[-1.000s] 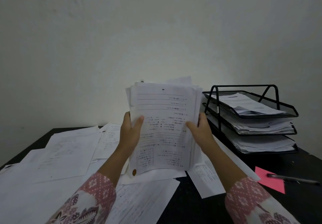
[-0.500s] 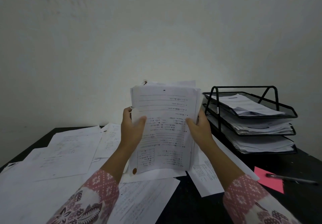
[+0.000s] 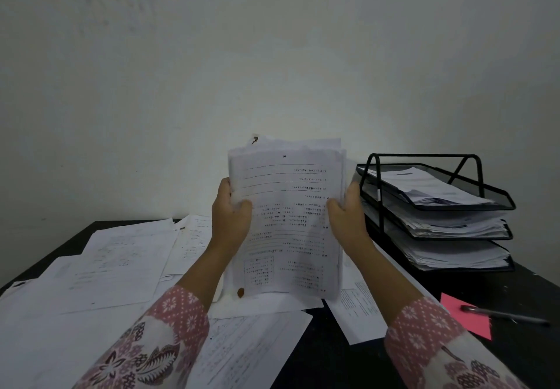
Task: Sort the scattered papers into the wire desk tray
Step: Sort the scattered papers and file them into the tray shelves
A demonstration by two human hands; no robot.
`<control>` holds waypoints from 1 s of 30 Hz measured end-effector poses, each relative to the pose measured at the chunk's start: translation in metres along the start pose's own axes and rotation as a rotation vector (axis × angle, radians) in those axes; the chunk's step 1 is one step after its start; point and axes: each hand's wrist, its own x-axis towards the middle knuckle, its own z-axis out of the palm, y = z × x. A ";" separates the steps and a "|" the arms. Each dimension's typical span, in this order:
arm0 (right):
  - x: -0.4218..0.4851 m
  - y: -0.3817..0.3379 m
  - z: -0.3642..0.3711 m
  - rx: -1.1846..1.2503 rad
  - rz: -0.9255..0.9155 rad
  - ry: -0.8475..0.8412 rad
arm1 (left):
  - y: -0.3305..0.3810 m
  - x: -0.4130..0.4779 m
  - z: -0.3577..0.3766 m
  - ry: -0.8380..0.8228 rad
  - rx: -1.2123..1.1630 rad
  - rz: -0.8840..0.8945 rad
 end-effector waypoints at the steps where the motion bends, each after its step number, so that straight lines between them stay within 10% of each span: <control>1: 0.000 -0.003 0.000 0.016 -0.027 0.008 | 0.001 0.001 -0.001 0.017 -0.006 0.000; 30: -0.018 0.046 -0.011 -0.106 0.198 -0.083 | -0.035 -0.028 0.001 -0.051 0.109 -0.213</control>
